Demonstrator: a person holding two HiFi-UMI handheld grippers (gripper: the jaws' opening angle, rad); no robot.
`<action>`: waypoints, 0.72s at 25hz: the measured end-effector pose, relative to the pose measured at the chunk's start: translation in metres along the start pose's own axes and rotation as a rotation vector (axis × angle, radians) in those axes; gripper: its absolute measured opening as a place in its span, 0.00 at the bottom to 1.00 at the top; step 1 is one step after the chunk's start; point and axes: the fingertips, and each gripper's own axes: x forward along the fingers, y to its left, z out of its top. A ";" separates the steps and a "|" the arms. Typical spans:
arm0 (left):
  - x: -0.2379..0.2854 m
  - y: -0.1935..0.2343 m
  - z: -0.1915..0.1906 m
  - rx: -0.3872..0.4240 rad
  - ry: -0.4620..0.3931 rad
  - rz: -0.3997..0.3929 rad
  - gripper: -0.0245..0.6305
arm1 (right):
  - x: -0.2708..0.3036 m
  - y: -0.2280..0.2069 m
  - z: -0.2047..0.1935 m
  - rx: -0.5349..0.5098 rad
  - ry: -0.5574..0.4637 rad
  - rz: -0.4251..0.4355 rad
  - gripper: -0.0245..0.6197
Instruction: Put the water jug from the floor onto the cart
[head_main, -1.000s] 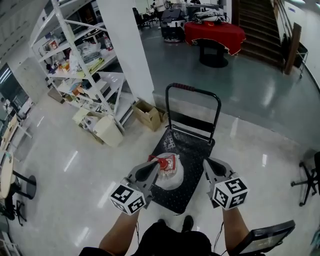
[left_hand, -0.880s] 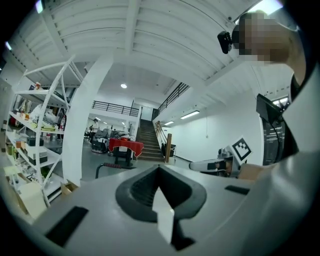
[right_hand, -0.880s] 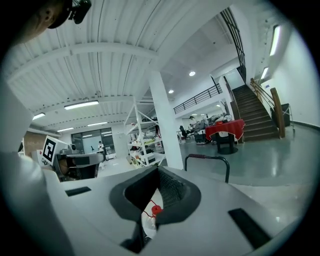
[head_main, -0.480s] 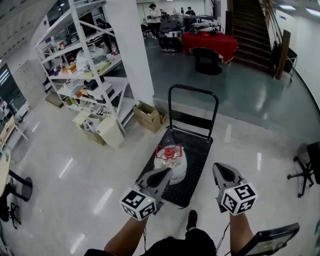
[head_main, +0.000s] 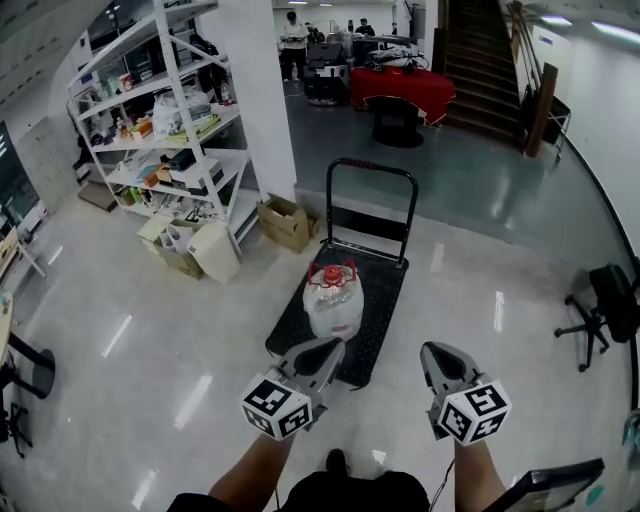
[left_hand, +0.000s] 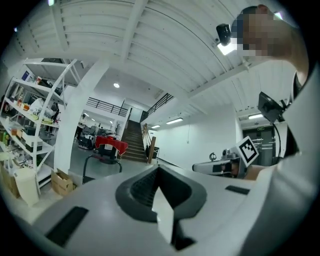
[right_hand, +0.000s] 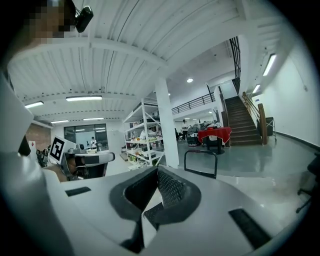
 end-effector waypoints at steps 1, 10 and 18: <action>-0.005 -0.014 0.000 0.007 -0.002 -0.008 0.04 | -0.014 0.003 -0.004 0.006 -0.005 0.002 0.04; -0.058 -0.160 -0.018 0.050 -0.010 0.006 0.04 | -0.161 0.034 -0.040 -0.005 -0.031 0.052 0.04; -0.109 -0.277 -0.053 0.046 0.076 0.010 0.04 | -0.283 0.047 -0.070 0.014 -0.036 0.045 0.04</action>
